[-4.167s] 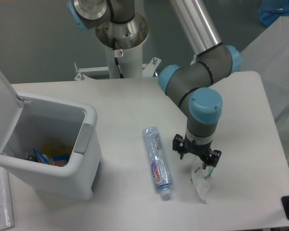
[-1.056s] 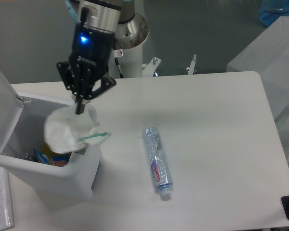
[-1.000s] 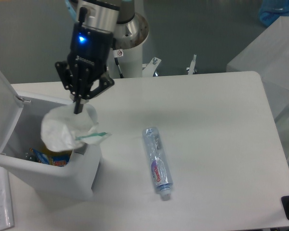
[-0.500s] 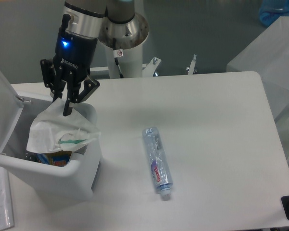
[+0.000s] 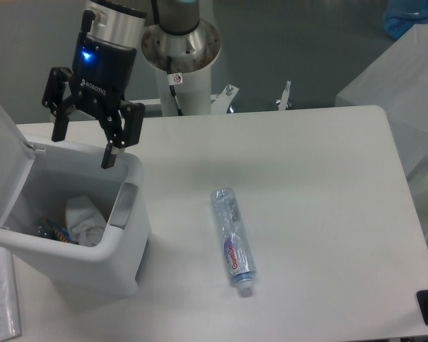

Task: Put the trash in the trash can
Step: 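Open the gripper to drop the bag into the bin, then move the gripper over the toothpaste tube, then lower the gripper and grasp the toothpaste tube at its cap end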

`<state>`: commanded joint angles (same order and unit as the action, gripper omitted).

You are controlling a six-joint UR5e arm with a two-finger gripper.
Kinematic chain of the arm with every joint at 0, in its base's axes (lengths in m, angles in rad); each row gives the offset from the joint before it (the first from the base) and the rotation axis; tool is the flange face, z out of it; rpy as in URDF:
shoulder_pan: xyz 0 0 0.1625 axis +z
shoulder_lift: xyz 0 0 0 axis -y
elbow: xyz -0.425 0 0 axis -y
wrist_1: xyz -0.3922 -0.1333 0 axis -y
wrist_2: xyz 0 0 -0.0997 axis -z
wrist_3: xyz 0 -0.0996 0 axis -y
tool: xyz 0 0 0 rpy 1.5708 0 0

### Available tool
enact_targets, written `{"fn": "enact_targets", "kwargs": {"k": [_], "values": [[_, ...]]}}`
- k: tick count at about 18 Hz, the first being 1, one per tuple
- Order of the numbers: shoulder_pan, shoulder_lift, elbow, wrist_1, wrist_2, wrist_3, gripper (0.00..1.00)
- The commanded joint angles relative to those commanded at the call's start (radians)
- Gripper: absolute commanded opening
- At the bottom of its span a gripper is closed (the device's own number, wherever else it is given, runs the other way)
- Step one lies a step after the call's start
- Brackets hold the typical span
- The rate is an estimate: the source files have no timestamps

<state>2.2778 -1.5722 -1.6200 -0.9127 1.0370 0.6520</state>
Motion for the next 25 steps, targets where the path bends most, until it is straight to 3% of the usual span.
{"fn": "enact_targets", "kwargs": {"k": [3, 7, 10, 15, 17, 22, 25], "values": [[0.096, -0.083, 0.063, 0.0, -0.011, -0.049, 1.0], [0.233, -0.253, 0.181, -0.002, -0.08, -0.124, 1.0], [0.261, -0.362, 0.221, -0.003, -0.068, -0.129, 1.0], [0.278, -0.465, 0.241, -0.02, -0.039, -0.127, 1.0], [0.273, -0.511, 0.284, -0.085, 0.017, -0.127, 1.0], [0.246, -0.609, 0.443, -0.357, 0.106, -0.118, 1.0], [0.207, -0.67, 0.509, -0.471, 0.21, -0.117, 1.0]]}}
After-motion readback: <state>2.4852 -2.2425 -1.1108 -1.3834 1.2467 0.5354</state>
